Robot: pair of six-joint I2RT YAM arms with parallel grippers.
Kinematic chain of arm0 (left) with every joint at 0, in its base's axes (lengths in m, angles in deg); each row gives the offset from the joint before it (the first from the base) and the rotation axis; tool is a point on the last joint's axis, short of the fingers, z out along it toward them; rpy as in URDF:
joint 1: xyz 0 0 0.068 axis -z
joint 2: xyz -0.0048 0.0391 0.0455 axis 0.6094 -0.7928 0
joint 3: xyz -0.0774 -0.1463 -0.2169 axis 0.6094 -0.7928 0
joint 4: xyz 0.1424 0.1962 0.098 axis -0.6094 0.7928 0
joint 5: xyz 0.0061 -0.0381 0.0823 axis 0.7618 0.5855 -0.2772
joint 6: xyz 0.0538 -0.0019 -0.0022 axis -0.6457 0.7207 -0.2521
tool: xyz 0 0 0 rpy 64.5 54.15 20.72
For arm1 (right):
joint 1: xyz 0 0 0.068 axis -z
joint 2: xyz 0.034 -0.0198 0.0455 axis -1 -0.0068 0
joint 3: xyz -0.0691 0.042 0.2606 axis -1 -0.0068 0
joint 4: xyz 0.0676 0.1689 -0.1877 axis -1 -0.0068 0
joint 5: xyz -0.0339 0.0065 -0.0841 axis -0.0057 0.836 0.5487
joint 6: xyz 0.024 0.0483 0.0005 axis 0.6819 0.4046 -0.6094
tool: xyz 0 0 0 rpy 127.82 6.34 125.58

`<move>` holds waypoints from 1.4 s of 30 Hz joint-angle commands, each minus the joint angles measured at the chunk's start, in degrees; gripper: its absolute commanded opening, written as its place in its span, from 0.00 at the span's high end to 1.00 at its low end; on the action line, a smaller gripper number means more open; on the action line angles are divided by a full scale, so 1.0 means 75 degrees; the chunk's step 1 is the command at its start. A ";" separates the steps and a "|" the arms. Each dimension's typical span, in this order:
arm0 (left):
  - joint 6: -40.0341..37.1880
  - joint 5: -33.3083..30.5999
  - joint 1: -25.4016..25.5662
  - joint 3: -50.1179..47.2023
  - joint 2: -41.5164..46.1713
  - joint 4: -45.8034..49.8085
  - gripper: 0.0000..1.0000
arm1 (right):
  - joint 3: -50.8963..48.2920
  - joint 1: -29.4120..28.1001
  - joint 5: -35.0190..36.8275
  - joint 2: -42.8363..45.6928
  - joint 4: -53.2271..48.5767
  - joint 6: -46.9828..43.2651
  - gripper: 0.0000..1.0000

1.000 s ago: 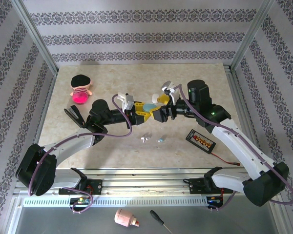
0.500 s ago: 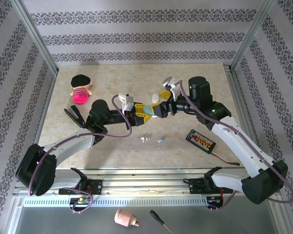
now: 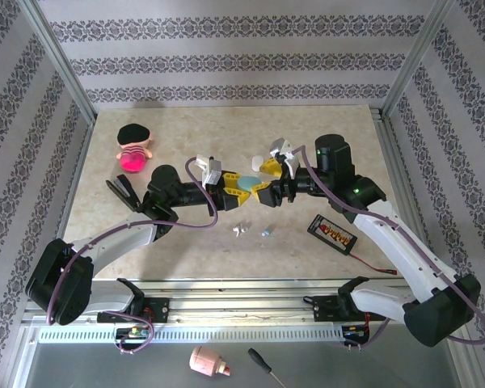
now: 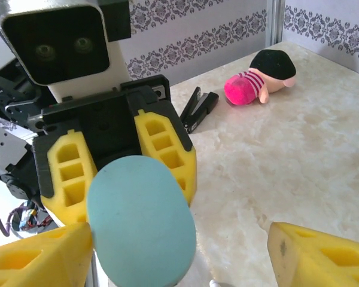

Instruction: Insert wireless bluetooth earbuds into charging case

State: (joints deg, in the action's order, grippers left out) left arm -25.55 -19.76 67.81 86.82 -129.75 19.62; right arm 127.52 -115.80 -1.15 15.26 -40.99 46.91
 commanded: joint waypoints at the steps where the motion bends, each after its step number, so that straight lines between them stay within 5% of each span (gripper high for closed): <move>1: 0.0305 0.0288 -0.0012 0.0258 0.0210 -0.0131 0.72 | 0.0067 0.0247 0.0003 -0.0145 0.0308 0.0514 0.30; 11: 0.0392 0.0228 -0.0027 0.0277 0.0161 -0.0180 0.73 | -0.0028 0.0236 -0.0493 -0.0071 0.0352 0.0111 0.30; 20: 0.0621 0.0331 -0.0027 0.0389 0.0083 -0.0260 0.73 | 0.0092 0.0011 0.0140 -0.0334 -0.0138 -0.0261 0.35; 29: 0.0424 0.0164 -0.0074 0.0336 0.0067 -0.0029 0.73 | -0.0130 -0.0043 -0.0920 -0.0071 0.0255 -0.0301 0.28; 42: 0.0569 0.0535 -0.0085 0.0269 0.0043 -0.0364 0.75 | 0.0069 0.0019 0.0167 -0.0483 0.0339 0.0231 0.38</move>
State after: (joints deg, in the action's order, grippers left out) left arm -21.70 -19.52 66.98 87.76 -130.43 21.64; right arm 127.06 -115.74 -3.95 12.64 -40.82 46.48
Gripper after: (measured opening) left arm 0.335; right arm 0.622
